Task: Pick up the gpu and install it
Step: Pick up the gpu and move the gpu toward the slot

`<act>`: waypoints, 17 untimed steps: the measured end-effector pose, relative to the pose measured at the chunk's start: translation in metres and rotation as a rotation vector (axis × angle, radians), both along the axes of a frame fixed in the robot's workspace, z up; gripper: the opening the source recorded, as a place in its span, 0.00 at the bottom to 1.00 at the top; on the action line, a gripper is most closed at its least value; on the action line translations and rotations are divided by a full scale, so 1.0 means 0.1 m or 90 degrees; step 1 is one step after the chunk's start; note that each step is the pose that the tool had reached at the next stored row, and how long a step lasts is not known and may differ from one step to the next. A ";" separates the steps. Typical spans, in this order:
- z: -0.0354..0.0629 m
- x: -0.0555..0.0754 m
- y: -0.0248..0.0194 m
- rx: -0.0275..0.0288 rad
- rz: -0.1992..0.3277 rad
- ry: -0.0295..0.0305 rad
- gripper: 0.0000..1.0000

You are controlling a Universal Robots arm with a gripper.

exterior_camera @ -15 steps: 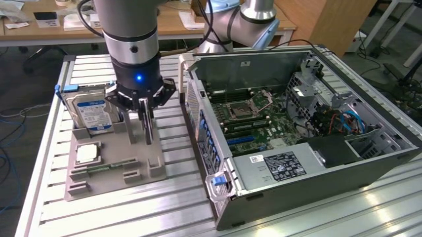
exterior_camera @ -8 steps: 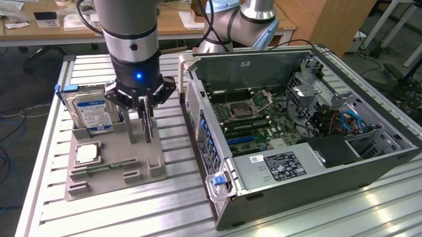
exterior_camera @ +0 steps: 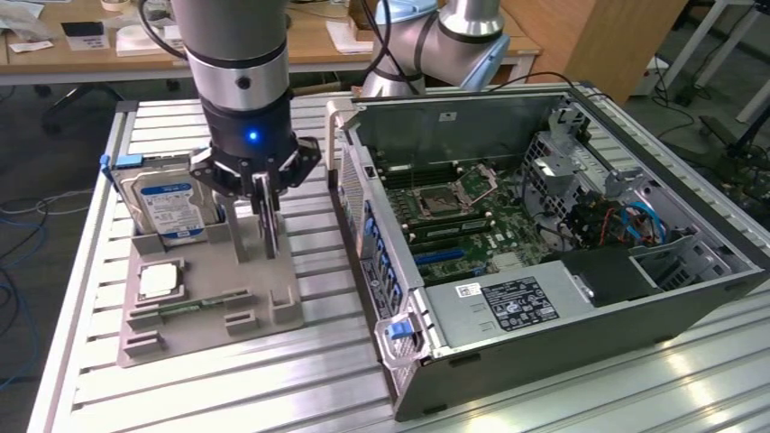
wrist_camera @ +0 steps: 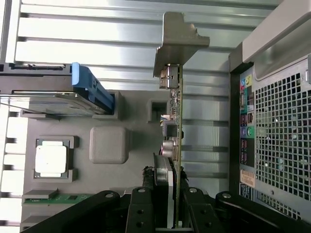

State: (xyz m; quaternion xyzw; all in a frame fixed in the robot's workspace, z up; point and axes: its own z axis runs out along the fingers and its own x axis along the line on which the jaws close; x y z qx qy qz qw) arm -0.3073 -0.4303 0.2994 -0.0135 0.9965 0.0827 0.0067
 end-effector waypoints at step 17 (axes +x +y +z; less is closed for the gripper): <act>0.123 0.00 0.000 0.0068 0.000 -0.0001 0.28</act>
